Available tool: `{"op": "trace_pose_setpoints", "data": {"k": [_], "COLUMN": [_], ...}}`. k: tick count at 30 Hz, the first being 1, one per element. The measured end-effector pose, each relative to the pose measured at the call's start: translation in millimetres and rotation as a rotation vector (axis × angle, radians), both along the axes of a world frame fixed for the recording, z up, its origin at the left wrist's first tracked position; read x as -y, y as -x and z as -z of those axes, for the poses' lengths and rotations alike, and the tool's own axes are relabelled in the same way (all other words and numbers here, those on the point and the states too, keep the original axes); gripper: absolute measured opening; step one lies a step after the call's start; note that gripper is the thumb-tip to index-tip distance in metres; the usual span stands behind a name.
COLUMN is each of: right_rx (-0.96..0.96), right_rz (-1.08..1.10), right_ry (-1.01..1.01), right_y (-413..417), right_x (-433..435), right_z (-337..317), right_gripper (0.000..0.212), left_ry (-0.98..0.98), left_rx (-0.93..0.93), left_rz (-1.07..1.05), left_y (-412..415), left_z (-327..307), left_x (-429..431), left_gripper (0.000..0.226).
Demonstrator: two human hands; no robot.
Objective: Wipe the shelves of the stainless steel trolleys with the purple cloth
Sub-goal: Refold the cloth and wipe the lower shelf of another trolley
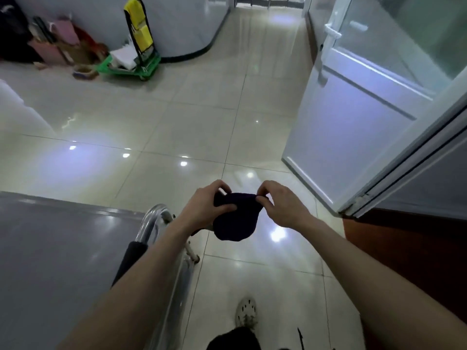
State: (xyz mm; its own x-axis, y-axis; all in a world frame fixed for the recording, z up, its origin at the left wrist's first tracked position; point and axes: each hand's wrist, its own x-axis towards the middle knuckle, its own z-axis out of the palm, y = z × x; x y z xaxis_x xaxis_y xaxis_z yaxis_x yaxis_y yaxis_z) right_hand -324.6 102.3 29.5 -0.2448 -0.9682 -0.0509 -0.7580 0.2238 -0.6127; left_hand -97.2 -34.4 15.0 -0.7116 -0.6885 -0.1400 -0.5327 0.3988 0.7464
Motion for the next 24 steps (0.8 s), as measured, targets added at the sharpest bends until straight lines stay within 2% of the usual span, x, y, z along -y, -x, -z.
{"op": "trace_pose_setpoints", "data": {"k": [4, 7, 8, 10, 14, 17, 20, 21, 24], "right_rx": [0.049, 0.077, 0.067, 0.035, 0.014, -0.056, -0.114, -0.136, -0.078], "right_rz": [-0.04, -0.195, -0.251, -0.336, -0.552, -0.782, -1.061, -1.156, -1.349], "right_ry": [0.035, 0.019, -0.013, -0.024, -0.014, -0.044, -0.105, -0.097, -0.038], "right_y": [48.6, 72.0, 78.0, 85.1, 85.0, 68.0, 26.4, 6.4, -55.7], "right_x": [92.6, 163.6, 192.6, 247.0, 377.0, 456.4, 520.2, 537.9, 576.7], "right_z": [-8.4, -14.4, -12.9, -5.9, 7.2, 4.9, -7.5, -8.5, 0.3], "right_gripper": [0.009, 0.041, 0.039, 0.017, 0.005, 0.014, 0.052, 0.053, 0.027], "left_ry": [0.039, 0.041, 0.019, -0.062, -0.109, -0.12, -0.152, -0.159, -0.128], "left_rx": [-0.047, -0.096, -0.113, -0.132, -0.103, -0.069, -0.187, -0.232, -0.247], "left_rz": [-0.209, -0.332, -0.368, -0.441, -0.577, -0.731, -0.943, -1.02, -1.219], "left_y": [33.6, 51.2, 55.6, 60.1, 44.1, 23.4, 13.6, 10.0, -12.9], "left_z": [-12.4, -16.9, -16.5, -13.3, -6.5, -2.4, -0.7, 0.5, 8.3], "left_x": [74.6, 123.5, 141.2, 173.3, 243.8, 265.0, 276.6, 280.2, 287.8], "left_gripper": [0.047, 0.053, 0.053, 0.052, 0.051, 0.044, 0.037, 0.035, 0.046]}}
